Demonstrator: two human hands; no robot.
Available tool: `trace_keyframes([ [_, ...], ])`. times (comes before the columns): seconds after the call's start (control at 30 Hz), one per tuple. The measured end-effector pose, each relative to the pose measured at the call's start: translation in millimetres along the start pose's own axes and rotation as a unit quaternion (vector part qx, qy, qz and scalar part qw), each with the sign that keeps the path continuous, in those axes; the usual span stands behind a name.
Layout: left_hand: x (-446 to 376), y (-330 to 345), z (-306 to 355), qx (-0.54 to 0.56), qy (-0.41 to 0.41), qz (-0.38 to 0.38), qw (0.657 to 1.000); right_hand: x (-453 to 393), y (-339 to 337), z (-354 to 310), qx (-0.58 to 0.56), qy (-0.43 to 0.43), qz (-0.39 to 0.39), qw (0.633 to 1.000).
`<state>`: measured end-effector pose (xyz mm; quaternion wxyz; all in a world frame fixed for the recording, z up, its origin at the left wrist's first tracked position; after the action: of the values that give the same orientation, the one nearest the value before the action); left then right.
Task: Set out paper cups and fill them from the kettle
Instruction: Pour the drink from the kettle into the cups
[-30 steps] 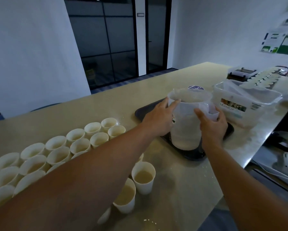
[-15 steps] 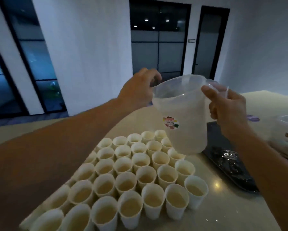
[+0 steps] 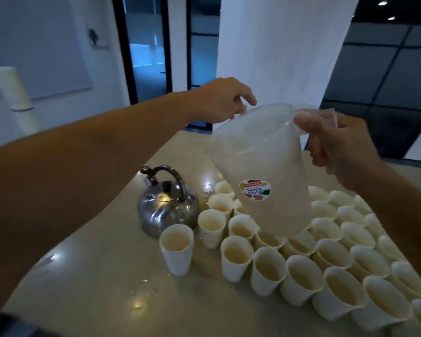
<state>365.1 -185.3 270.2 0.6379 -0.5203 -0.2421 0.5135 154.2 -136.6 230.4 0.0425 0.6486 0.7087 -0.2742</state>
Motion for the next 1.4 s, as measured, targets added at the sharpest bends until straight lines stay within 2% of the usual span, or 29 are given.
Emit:
trace_keyframes([
  [0.17,43.0,-11.5,-72.9,0.031,-0.058,0.027,0.997,-17.7,74.8,-16.6,-0.006,0.008,-0.063,0.998],
  [0.27,71.9,-14.9,-120.5,0.140,-0.125,0.094,0.978,-27.1,102.1,-20.6,0.003,0.015,-0.080,0.997],
  [0.3,80.8,-12.3,-138.0,0.143,-0.163,0.116,0.969,-28.6,103.4,-21.1,-0.001,0.017,-0.079,0.997],
  [0.33,91.5,-5.4,-159.2,0.111,-0.216,0.116,0.963,-31.3,107.7,-21.1,-0.004,0.018,-0.079,0.997],
  [0.4,113.5,28.2,-198.1,0.038,-0.312,0.053,0.948,-37.0,114.7,-20.0,0.005,0.018,-0.084,0.996],
  [0.43,122.6,49.3,-207.7,0.023,-0.334,0.030,0.942,-38.0,114.7,-19.8,0.009,0.017,-0.087,0.996],
  [0.47,129.3,70.5,-215.0,0.027,-0.341,0.029,0.939,-39.1,114.4,-19.9,0.010,0.014,-0.091,0.996],
  [0.67,151.0,160.6,-224.3,0.096,-0.309,0.147,0.935,-51.5,116.5,-11.7,0.013,0.024,-0.093,0.995],
  [0.87,148.3,170.7,-227.8,0.057,-0.329,0.210,0.919,-61.1,110.7,-4.1,0.057,0.024,-0.091,0.994],
  [0.97,144.9,170.1,-229.0,0.065,-0.350,0.207,0.911,-66.6,108.2,-0.7,0.071,0.025,-0.097,0.992],
  [1.4,141.6,174.7,-227.7,0.082,-0.339,0.204,0.915,-80.2,103.2,19.5,0.075,0.036,-0.127,0.988],
])
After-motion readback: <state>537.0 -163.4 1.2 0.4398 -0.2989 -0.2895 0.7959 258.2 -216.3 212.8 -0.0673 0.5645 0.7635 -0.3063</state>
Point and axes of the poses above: each hand's wrist, its own x-axis away from the middle knuckle, its own y-axis out of the palm, z = x × y, the point moved 7 cm from there along -x, towards the middle knuckle, and after that the axes turned 4 degrees about -z, right-handed, at the moved point
